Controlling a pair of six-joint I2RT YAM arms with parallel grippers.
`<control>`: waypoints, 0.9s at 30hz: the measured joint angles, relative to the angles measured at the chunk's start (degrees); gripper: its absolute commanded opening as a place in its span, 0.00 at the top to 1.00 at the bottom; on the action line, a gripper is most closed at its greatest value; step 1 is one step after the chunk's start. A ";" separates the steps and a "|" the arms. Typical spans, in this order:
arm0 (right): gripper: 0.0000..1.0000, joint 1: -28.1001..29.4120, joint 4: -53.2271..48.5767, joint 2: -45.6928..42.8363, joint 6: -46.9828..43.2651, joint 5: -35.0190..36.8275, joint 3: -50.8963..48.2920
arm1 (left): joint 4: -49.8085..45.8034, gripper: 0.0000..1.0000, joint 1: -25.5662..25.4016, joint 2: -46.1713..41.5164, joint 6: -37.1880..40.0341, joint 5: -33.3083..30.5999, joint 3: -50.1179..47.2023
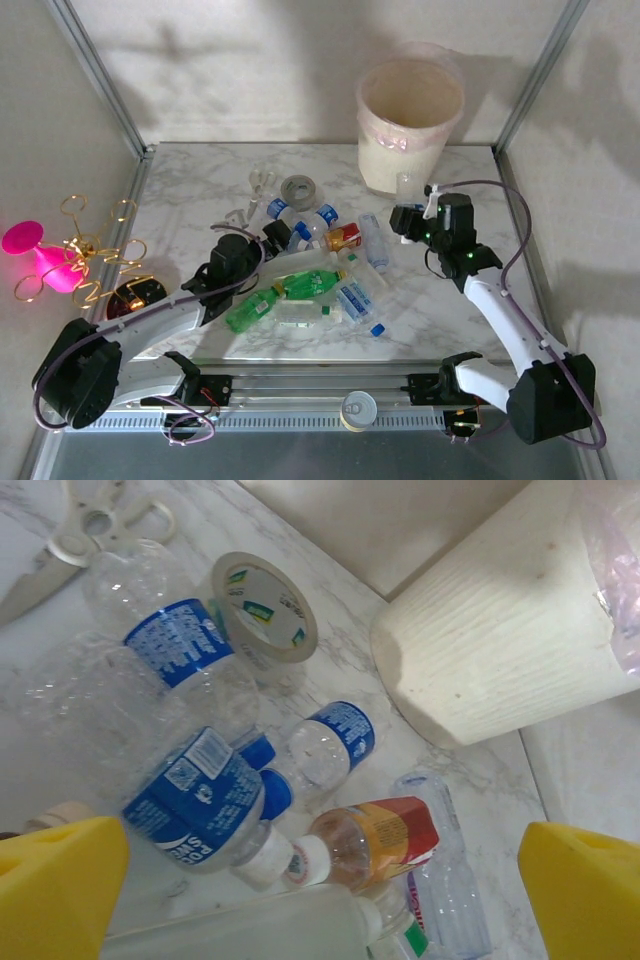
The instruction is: Put the plastic bottles in the bin
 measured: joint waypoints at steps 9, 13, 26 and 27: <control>0.53 0.02 6.36 6.03 1.01 -4.70 16.90 | -0.83 0.00 1.79 -6.88 -0.94 -1.60 -4.28; 0.54 0.00 7.06 13.70 -1.25 -3.50 28.83 | -1.99 0.00 2.08 -9.09 -1.57 -1.88 -4.74; 0.53 -3.58 -0.94 47.54 -8.33 5.62 71.54 | -8.46 0.00 2.58 -20.06 -2.78 -4.35 -9.01; 0.53 -3.91 -2.86 50.73 -8.70 6.19 75.69 | -9.05 0.00 2.64 -20.87 -2.78 -4.44 -9.09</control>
